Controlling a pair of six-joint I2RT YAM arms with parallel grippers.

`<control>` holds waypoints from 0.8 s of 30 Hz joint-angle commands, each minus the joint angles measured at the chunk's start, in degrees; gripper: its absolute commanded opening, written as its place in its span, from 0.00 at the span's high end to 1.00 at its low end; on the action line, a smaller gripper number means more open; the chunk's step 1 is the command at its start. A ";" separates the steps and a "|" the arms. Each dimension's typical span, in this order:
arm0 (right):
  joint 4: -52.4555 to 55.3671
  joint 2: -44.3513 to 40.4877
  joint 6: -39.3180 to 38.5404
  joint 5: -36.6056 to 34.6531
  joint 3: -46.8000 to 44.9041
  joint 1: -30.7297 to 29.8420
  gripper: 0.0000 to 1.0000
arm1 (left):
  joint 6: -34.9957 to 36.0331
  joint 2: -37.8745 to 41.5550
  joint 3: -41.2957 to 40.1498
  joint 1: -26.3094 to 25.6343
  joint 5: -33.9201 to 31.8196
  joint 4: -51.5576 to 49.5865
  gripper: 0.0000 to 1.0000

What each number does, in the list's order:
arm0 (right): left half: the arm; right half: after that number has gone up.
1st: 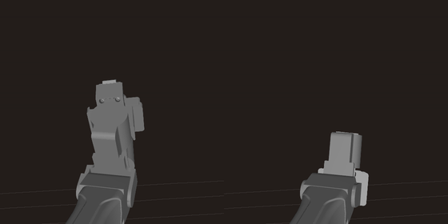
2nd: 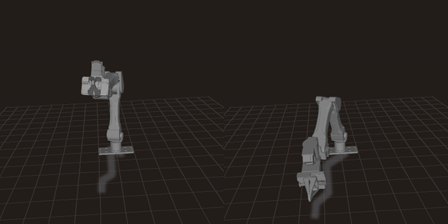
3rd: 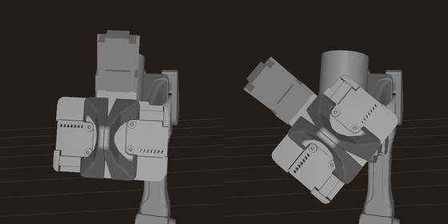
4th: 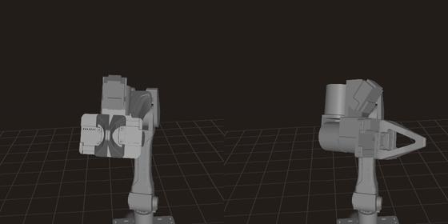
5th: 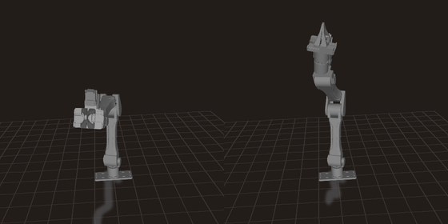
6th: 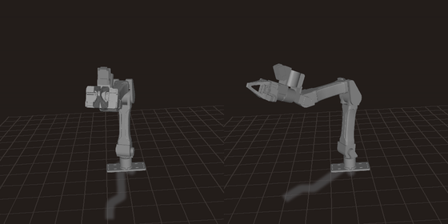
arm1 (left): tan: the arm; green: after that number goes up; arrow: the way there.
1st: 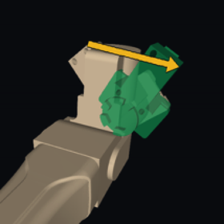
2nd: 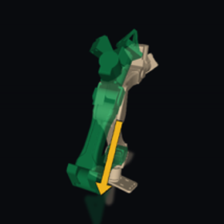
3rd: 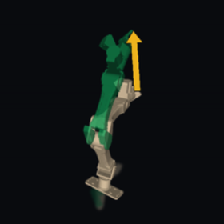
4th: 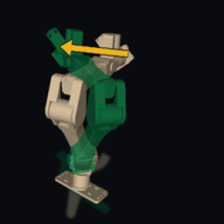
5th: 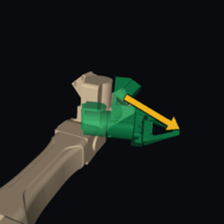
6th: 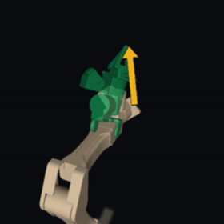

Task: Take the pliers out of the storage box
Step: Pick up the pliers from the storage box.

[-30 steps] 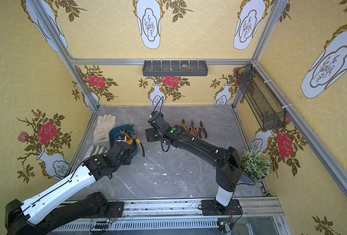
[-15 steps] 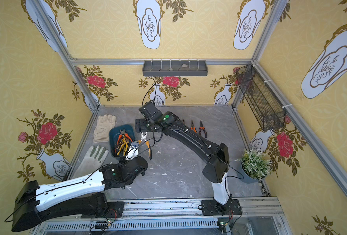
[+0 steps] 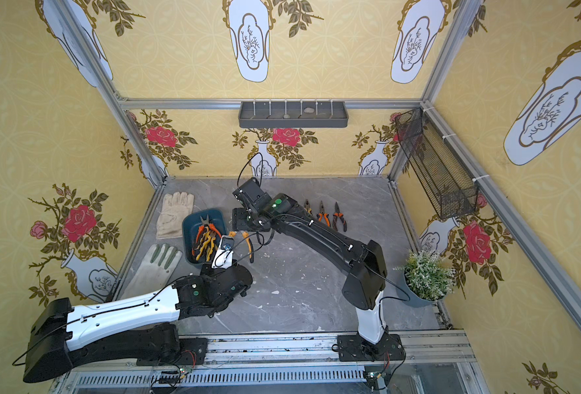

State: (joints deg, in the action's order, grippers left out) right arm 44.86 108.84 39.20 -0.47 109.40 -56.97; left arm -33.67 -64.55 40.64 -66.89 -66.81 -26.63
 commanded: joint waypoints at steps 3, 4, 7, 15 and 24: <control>-1.16 -0.55 1.38 -0.91 0.11 -0.42 0.42 | -1.92 -0.31 0.27 0.01 -2.83 1.81 1.00; -1.26 -0.55 1.56 -0.97 0.11 -0.50 0.45 | -1.88 -0.37 0.31 0.01 -2.80 1.70 1.00; -1.27 -0.53 1.86 -1.55 0.36 -0.93 0.52 | -1.93 -0.48 0.60 0.01 -2.89 1.37 1.00; -1.14 -0.56 2.72 -1.73 0.55 -1.30 0.91 | -3.16 -0.04 0.80 0.01 -3.23 -0.11 1.00; -0.94 -1.08 2.55 -2.09 0.28 -1.30 1.00 | -3.33 -0.21 1.10 0.01 -3.16 -0.26 1.00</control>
State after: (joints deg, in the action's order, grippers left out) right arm 41.65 108.36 44.29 -0.71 109.84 -58.13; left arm -37.28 -64.75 41.34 -66.94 -66.81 -26.65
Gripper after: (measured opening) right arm 0.213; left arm 0.143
